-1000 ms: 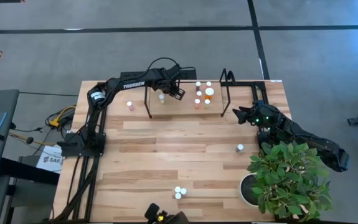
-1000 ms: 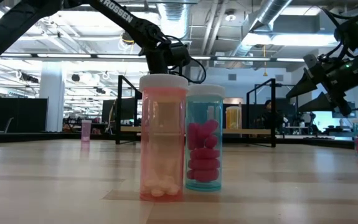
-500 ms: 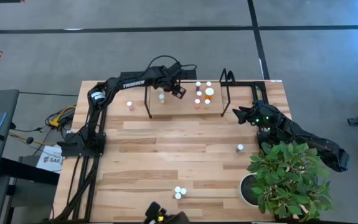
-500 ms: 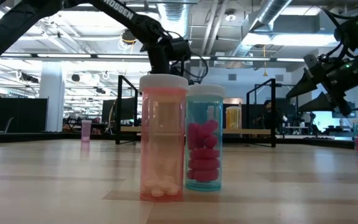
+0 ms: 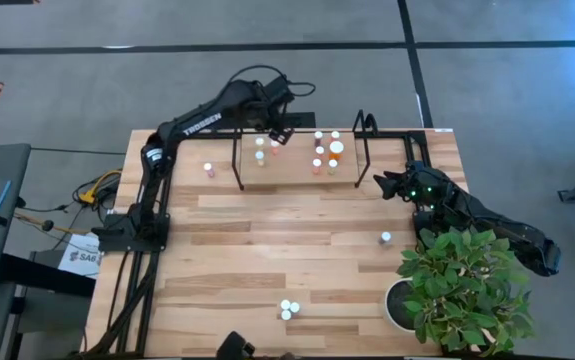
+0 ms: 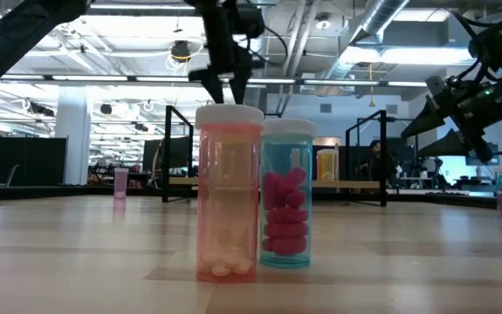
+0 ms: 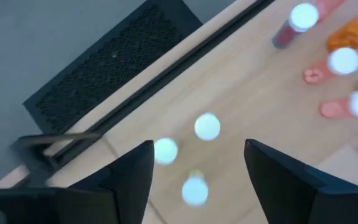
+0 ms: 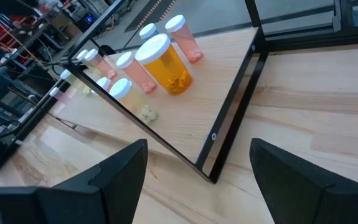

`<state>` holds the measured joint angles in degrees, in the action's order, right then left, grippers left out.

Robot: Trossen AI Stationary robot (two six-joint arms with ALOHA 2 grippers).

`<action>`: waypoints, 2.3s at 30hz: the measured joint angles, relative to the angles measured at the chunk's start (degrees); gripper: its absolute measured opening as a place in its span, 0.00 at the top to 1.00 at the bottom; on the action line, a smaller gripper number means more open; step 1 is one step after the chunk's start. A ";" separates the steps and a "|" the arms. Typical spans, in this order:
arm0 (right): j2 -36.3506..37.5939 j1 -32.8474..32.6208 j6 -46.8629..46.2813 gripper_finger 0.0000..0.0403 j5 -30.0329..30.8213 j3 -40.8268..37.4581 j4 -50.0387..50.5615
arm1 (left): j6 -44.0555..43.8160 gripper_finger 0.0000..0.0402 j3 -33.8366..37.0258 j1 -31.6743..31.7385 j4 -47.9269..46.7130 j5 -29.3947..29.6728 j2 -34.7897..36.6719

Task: Pick and place medicine bottles onto shelf by color
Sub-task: Put the pink pill bottle on the shelf

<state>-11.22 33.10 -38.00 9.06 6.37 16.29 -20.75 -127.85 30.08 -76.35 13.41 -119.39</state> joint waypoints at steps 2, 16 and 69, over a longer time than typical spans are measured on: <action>0.00 -0.02 0.00 0.24 0.02 0.00 -0.02 | -0.64 0.42 -2.37 -0.13 -3.73 0.04 0.75; 0.00 -0.02 0.00 0.24 0.01 0.00 -0.01 | -11.65 0.52 10.60 2.91 -13.50 0.65 16.11; -0.02 -0.02 0.00 0.24 0.00 0.02 -0.02 | -102.29 0.53 69.24 19.74 24.27 -13.33 30.38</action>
<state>-11.25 33.08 -38.00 9.06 6.39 16.27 -123.04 -58.61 49.82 -52.07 0.08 -89.01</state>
